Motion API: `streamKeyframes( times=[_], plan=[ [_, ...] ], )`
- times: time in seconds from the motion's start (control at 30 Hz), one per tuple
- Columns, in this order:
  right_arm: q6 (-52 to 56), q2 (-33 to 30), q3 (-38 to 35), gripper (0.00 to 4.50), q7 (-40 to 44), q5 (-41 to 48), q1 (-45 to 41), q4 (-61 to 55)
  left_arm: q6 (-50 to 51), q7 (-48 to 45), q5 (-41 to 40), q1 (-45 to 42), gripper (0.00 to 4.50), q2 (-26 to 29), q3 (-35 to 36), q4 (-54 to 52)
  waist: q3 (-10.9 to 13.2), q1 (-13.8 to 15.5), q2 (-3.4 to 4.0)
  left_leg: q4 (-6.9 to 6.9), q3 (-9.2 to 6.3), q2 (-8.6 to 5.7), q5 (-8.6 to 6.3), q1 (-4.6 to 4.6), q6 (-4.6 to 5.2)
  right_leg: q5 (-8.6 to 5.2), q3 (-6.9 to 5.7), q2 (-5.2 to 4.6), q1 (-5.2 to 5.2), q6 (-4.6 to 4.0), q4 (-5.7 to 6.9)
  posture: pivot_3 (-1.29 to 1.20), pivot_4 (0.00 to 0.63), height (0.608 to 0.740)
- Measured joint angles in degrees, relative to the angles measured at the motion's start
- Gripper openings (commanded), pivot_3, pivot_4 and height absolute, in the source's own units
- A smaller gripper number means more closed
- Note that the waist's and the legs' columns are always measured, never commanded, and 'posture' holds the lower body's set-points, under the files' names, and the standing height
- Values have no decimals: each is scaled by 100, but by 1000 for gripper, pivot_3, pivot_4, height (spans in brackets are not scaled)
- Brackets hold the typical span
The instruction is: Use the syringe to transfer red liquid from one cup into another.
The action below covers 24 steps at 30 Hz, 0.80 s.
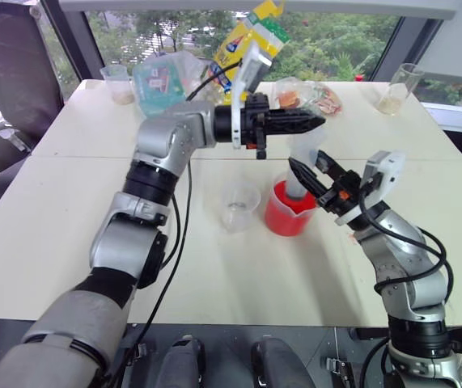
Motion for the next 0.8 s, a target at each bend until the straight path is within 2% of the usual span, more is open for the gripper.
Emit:
streamKeyframes(
  times=[0.53, 0.63, 0.8],
  plan=[
    [142, -49, -1, 1412, -6, 21, -99, 0, -243, -17, 0, -111, 35, 10, 48, 201, 0, -2, 0, 0, 0, 0, 0, 0, 0, 0, 0, 0, 0, 0, 0, 0, 150, 740],
    [223, -101, 19, 1412, 0, 64, -187, -28, -249, -29, 25, -95, 898, 92, 63, 69, 0, -7, 0, 0, 0, 0, 0, 0, -1, 0, 1, 0, -1, 0, 2, 0, 150, 740],
    [484, -197, 14, 1412, -15, 127, -306, -78, -240, -93, 32, 278, 3217, 184, 96, -489, 0, 1, 1, 2, 0, 2, 2, 2, -3, 0, 2, -1, 0, 0, 5, 0, 150, 740]
  ],
)
